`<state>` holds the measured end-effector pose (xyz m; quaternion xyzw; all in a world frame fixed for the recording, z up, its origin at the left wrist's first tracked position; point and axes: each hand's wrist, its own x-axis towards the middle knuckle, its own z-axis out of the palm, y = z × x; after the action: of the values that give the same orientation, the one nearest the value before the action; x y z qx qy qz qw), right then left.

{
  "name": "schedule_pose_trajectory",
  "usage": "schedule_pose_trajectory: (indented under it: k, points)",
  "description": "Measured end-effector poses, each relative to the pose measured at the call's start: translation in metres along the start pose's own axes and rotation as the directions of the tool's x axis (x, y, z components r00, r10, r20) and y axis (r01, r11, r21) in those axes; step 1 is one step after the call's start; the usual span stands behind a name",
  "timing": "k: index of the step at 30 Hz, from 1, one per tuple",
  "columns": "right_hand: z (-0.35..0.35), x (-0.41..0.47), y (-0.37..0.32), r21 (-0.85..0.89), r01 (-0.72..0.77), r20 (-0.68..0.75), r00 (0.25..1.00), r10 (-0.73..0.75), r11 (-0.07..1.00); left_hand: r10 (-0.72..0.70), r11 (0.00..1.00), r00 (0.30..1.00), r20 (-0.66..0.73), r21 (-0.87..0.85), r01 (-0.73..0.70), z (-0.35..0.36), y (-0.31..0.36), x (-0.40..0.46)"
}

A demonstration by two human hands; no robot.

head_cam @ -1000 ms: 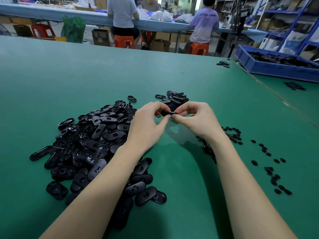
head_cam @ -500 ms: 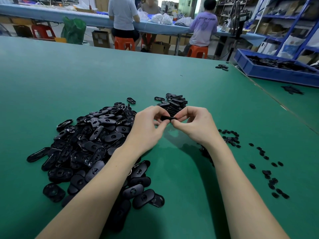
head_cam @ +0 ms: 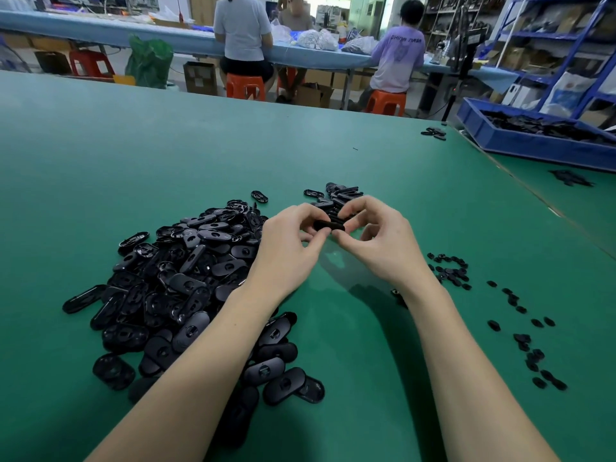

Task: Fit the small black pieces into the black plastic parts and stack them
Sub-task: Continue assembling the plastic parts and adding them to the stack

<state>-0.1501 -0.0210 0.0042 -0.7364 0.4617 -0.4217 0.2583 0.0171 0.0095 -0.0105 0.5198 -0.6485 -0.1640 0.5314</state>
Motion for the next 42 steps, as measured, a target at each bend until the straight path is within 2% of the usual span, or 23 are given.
schedule_pose_trajectory:
  k: [3,8,12,15,17,20,26,31,37,39,42]
  points:
    - [-0.001,-0.001,0.001,-0.105,0.09,0.01,0.996,-0.09,0.99,-0.032,0.998,0.999,-0.019,-0.047,0.031,0.001,-0.002,0.001]
    - [0.001,-0.001,0.002,-0.236,0.152,-0.075,0.982,-0.174,0.96,-0.05,0.998,0.999,-0.011,-0.039,0.049,0.001,-0.006,0.002]
    - [-0.005,0.006,0.007,-0.264,0.027,-0.249,0.964,-0.095,0.964,-0.039,0.996,0.998,0.055,0.082,0.034,0.003,-0.01,0.002]
    - [-0.01,0.018,0.011,-0.27,-0.157,-0.333,0.941,0.061,0.95,-0.036,0.989,0.994,0.108,0.148,0.019,0.004,-0.011,0.001]
    - [-0.009,0.028,0.01,-0.252,-0.281,-0.326,0.926,0.192,0.926,-0.048,0.982,0.988,0.147,0.189,0.019,0.004,-0.012,0.0]
    - [-0.003,0.044,0.008,-0.207,-0.389,-0.301,0.898,0.32,0.898,-0.069,0.977,0.981,0.18,0.21,0.03,0.004,-0.013,0.0]
    - [0.002,0.062,0.003,-0.276,-0.452,-0.237,0.887,0.396,0.848,-0.091,0.974,0.973,0.211,0.223,0.043,0.003,-0.01,-0.002]
    - [0.002,0.055,0.0,-0.232,-0.436,-0.225,0.894,0.388,0.87,-0.108,0.971,0.972,0.209,0.233,0.058,0.003,-0.01,-0.002]
    - [0.006,0.035,-0.002,-0.088,-0.343,-0.23,0.92,0.316,0.935,-0.109,0.971,0.97,0.219,0.233,0.057,0.003,-0.008,-0.002]
    - [0.012,0.026,-0.003,-0.061,-0.307,-0.196,0.937,0.29,0.95,-0.094,0.981,0.977,0.19,0.186,0.058,0.003,-0.006,-0.001]
    - [0.019,0.018,-0.005,-0.063,-0.258,-0.101,0.963,0.251,0.964,-0.138,0.99,0.985,0.099,-0.01,0.139,-0.002,0.001,0.006]
